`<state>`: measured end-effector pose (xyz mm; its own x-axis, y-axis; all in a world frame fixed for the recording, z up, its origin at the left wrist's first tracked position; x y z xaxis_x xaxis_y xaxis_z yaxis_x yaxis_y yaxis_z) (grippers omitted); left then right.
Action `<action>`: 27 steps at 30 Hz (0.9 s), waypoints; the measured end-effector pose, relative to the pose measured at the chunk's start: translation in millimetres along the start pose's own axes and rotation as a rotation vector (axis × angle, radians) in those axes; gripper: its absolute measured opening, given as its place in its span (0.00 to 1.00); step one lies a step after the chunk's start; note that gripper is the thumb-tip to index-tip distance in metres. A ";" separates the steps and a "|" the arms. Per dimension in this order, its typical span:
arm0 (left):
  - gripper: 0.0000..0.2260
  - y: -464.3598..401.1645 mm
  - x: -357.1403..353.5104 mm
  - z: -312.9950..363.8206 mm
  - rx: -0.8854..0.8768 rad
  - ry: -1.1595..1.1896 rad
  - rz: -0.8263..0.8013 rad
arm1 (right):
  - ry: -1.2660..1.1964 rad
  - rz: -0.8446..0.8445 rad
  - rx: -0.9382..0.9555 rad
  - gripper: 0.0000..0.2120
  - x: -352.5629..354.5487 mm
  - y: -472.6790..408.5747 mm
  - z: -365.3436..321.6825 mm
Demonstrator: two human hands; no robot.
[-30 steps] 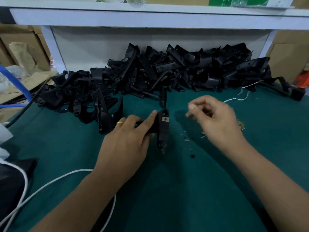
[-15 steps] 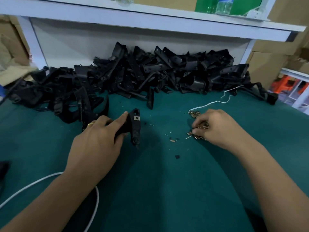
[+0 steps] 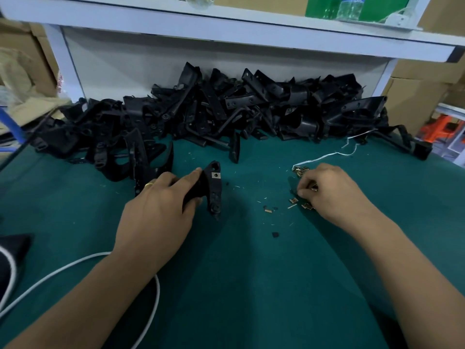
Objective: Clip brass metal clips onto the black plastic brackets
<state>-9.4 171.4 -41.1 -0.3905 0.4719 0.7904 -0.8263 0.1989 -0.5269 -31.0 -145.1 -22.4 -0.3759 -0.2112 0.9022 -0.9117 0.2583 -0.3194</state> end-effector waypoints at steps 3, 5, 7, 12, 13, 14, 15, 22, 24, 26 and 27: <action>0.24 -0.1 -0.8 -0.2 0.001 0.013 -0.003 | 0.033 0.024 0.003 0.06 1.0 0.0 2.1; 0.24 -0.4 -1.2 -1.1 0.008 0.016 -0.006 | 0.030 0.037 0.019 0.05 2.7 -0.3 2.9; 0.24 -0.5 -1.4 -2.2 0.014 0.016 -0.009 | 0.035 0.019 0.035 0.03 5.1 0.0 3.7; 0.24 0.0 -1.8 -2.0 0.006 0.028 -0.013 | 0.031 -0.015 0.024 0.04 5.9 1.1 1.5; 0.24 -0.1 -1.9 -2.2 0.005 0.029 -0.012 | 0.026 -0.014 0.026 0.05 4.3 1.0 0.7; 0.24 0.1 -1.9 -2.3 0.005 0.030 -0.010 | 0.022 -0.009 0.029 0.05 2.7 0.7 -0.2; 0.24 0.0 -2.0 -2.3 0.007 0.034 -0.008 | 0.013 0.004 0.036 0.06 1.7 0.5 -1.1; 0.26 0.2 2.3 1.3 -0.031 0.165 0.044 | -0.781 0.060 0.099 0.05 4.2 13.4 -39.6; 0.27 0.5 2.6 2.7 -0.046 0.209 0.057 | -1.063 -0.038 0.158 0.03 -2.2 24.0 -62.3; 0.28 0.2 2.2 2.2 -0.044 0.230 0.072 | -1.253 -0.138 0.174 0.05 -11.6 33.6 -79.3; 0.28 0.0 1.9 1.2 -0.039 0.232 0.082 | -1.316 -0.173 0.162 0.07 -15.7 36.9 -84.8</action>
<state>-10.6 171.2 -39.3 -0.3480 0.6716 0.6541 -0.7779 0.1826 -0.6013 -44.6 -52.3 -23.8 -0.0497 -0.9987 0.0145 -0.9382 0.0417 -0.3435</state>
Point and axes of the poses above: each hand's wrist, its own y-axis away from the middle knuckle, its own x-axis out of the back of the hand, z = x × y, the point moved 1 cm from there along -y, towards the middle knuckle, and after that the axes turned 5 degrees about z, right-handed, at the moved point
